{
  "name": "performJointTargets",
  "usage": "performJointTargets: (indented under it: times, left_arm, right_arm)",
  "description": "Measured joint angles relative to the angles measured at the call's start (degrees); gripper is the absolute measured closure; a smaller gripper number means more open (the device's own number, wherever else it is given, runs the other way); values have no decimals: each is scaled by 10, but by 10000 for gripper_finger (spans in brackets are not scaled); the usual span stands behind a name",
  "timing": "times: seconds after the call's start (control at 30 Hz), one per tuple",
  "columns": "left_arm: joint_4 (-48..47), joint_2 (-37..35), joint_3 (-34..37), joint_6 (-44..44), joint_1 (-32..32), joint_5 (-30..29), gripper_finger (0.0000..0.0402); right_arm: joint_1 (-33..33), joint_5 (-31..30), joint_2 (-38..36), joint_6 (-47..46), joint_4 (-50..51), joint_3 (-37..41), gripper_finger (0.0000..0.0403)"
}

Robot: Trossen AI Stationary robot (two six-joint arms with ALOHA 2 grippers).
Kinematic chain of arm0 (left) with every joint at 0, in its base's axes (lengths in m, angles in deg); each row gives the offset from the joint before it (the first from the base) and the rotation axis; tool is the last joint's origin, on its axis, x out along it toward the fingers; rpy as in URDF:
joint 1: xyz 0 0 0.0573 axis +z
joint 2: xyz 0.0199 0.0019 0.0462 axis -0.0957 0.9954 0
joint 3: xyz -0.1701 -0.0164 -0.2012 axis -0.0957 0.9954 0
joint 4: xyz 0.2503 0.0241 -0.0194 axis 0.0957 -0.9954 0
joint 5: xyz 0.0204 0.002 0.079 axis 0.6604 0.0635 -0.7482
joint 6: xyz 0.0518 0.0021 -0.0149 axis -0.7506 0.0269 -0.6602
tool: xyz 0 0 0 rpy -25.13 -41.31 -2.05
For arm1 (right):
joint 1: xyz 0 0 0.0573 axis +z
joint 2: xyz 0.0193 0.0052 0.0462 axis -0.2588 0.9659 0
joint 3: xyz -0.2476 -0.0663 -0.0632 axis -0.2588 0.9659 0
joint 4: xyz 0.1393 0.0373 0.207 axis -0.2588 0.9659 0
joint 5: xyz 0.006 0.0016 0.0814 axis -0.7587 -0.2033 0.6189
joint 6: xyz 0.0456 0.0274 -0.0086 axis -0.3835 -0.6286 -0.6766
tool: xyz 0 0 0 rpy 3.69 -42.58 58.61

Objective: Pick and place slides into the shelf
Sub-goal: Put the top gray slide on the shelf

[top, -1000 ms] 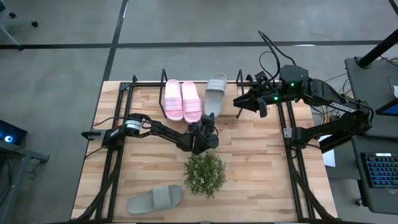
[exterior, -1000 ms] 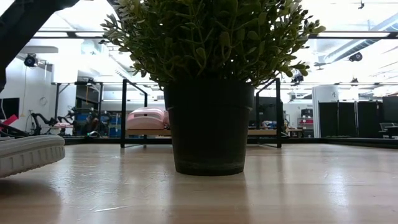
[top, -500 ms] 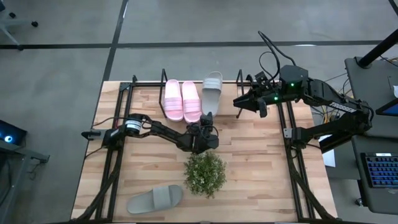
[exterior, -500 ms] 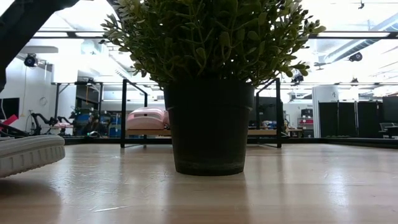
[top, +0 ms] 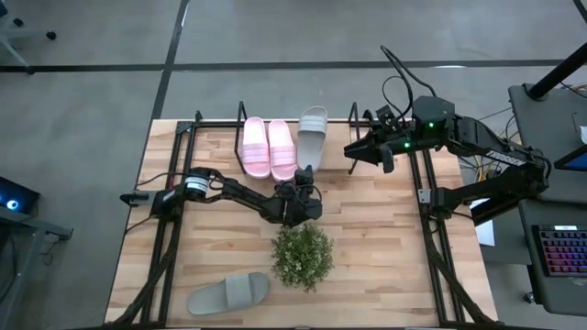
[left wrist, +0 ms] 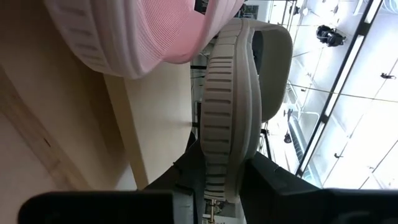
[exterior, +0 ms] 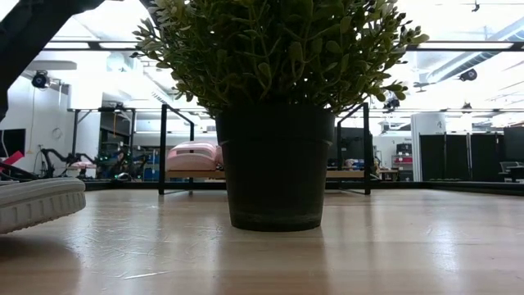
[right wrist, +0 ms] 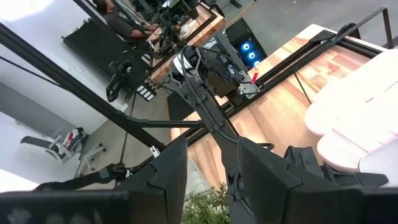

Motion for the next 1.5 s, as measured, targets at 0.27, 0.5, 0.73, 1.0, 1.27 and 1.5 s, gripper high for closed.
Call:
performJointTargets:
  times: [0.27, 0.5, 0.73, 1.0, 1.27, 1.5]
  left_arm:
    - [0, 0, 0, -1, 0, 1, 281]
    - [0, 0, 0, 0, 0, 3, 215]
    - [0, 0, 1, 0, -7, 45, 198]
    - [-1, 0, 1, -4, -9, 96, 198]
    - [-6, -1, 13, 0, -6, 96, 198]
    - [-1, -17, 45, 24, 6, 211, 198]
  right_arm:
    - [0, 0, 0, 0, 0, 0, 263]
    - [0, 0, 0, 0, 0, 0, 268]
    - [0, 0, 0, 0, 0, 0, 263]
    - [0, 2, -3, 1, 0, 0, 262]
    - [0, 2, -17, 0, 1, 0, 262]
    - [0, 2, -31, -3, 1, 0, 266]
